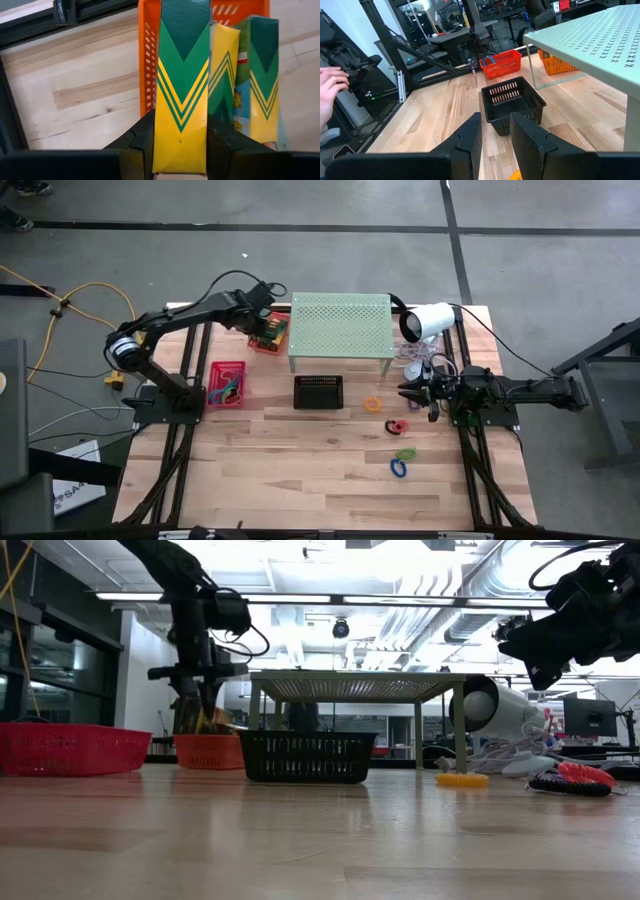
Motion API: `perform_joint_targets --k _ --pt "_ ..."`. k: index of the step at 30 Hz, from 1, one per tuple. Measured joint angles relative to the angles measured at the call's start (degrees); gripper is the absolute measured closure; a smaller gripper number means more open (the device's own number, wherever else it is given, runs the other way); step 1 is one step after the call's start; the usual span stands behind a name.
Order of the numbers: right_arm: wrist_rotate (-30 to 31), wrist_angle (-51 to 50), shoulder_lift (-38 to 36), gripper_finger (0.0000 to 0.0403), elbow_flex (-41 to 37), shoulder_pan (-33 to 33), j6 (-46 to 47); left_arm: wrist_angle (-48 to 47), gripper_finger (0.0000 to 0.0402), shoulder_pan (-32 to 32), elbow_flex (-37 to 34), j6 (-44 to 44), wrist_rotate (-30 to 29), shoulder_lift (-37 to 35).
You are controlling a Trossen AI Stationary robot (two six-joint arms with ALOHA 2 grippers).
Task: Pick & Place Office Desk Supplies
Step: Put the crayon box into the orange bin on the shelf
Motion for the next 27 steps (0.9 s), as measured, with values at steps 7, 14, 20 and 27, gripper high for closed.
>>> perform_joint_targets --k 7,14,20,27 --pt "0.0 0.0 0.0 0.0313 0.0 0.0 0.0 1.7 0.0293 0.3 0.0 0.0 0.3 2.2" --pt "0.0 0.0 0.0 0.0313 0.0 0.0 0.0 3.9 0.0293 0.3 0.0 -0.5 1.0 3.0" --pt "0.0 0.0 0.0 0.0313 0.0 0.0 0.0 4.2 0.0293 0.4 0.0 -0.7 1.1 3.0" --pt "0.0 0.0 0.0 0.0313 0.0 0.0 0.0 4.0 0.0293 0.4 -0.1 -1.2 1.5 3.2"
